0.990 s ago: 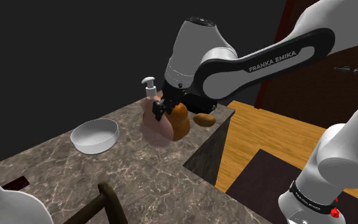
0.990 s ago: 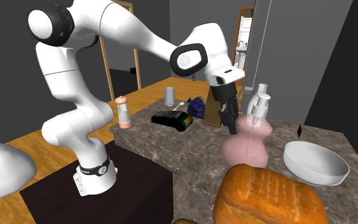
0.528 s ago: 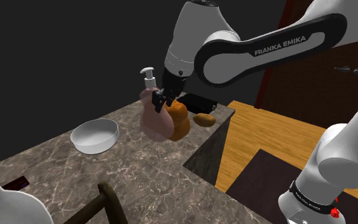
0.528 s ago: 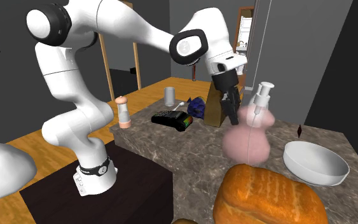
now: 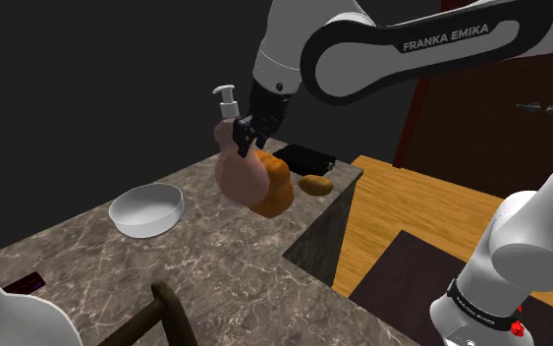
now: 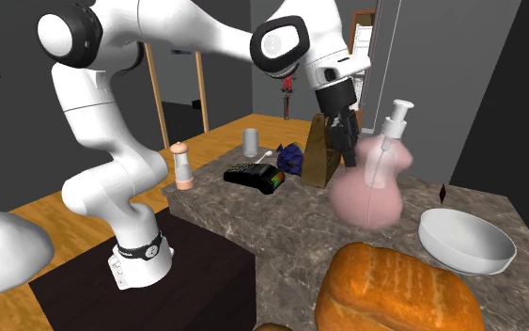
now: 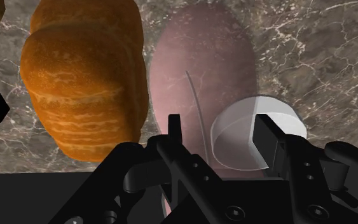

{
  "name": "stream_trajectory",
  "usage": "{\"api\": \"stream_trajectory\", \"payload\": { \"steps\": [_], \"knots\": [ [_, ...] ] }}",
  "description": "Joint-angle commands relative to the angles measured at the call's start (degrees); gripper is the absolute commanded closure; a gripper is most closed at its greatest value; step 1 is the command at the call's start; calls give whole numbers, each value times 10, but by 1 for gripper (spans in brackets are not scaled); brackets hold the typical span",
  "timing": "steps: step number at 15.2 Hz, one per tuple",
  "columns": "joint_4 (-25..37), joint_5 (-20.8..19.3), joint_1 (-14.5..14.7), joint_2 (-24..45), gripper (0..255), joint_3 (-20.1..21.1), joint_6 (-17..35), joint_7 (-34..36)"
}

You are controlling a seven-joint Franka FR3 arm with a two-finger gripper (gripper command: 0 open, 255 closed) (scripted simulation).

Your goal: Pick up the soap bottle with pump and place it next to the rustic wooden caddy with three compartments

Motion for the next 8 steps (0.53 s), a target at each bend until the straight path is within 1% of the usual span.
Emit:
{"api": "stream_trajectory", "payload": {
  "steps": [1, 8],
  "knots": [
    [14, 0, 0, 0, 255, -1, -13, -2],
    [71, 1, -2, 3, 255, -3, -67, -7]
  ]
}}
